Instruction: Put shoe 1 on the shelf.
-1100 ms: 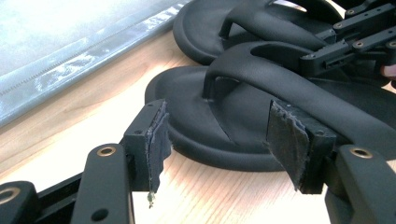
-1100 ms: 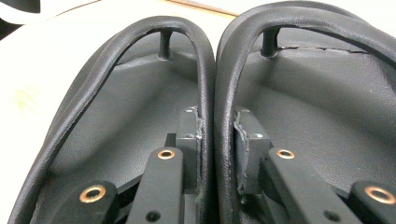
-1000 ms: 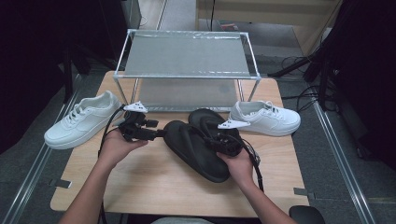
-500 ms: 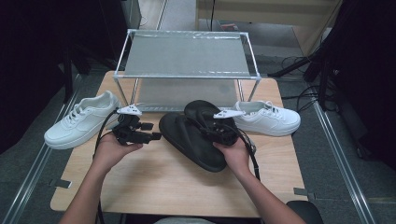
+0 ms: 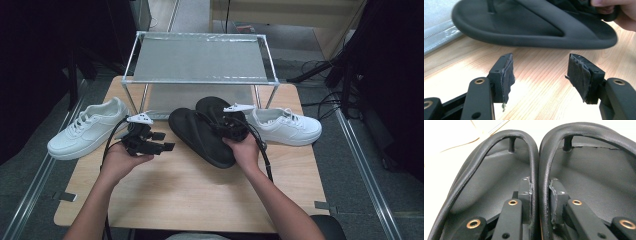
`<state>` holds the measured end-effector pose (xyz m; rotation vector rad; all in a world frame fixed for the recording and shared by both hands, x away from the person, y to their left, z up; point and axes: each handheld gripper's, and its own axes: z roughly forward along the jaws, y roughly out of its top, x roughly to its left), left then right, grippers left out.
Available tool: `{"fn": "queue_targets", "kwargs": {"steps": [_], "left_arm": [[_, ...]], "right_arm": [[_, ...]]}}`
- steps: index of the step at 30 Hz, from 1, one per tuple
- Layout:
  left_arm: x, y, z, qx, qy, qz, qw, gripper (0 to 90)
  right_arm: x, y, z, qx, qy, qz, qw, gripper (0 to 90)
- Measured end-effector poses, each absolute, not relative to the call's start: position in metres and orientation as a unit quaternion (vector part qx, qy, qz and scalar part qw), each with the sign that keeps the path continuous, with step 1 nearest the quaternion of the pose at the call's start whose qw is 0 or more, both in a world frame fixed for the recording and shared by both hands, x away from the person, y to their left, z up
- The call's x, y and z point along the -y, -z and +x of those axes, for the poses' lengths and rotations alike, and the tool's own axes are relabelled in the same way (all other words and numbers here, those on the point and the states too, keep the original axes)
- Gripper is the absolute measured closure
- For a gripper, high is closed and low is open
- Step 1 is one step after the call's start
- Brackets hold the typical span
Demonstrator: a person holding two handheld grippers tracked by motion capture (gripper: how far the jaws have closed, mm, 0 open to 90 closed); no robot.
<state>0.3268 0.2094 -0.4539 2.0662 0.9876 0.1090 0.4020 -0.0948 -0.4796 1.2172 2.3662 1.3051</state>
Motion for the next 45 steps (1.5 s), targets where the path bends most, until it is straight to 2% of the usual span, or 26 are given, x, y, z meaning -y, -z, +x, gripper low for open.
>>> {"fn": "queue_targets", "kwargs": {"steps": [16, 28, 32, 38, 45], "left_arm": [[-0.211, 0.454, 0.327, -0.391, -0.041, 0.822, 0.412, 37.7], [-0.209, 0.457, 0.327, -0.388, -0.040, 0.824, 0.410, 37.1], [-0.208, 0.457, 0.327, -0.385, -0.042, 0.825, 0.412, 37.2], [-0.208, 0.458, 0.327, -0.386, -0.043, 0.826, 0.409, 37.2], [-0.208, 0.459, 0.328, -0.387, -0.041, 0.825, 0.411, 37.2]], "right_arm": [[0.067, 0.495, 0.448, -0.776, -0.434, 0.445, 0.108, 75.4], [0.062, 0.513, 0.463, -0.747, -0.434, 0.485, 0.136, 74.0], [0.060, 0.513, 0.465, -0.749, -0.436, 0.479, 0.137, 65.1], [0.061, 0.512, 0.464, -0.757, -0.434, 0.471, 0.129, 57.7], [0.066, 0.507, 0.461, -0.762, -0.430, 0.470, 0.119, 54.1]]}}
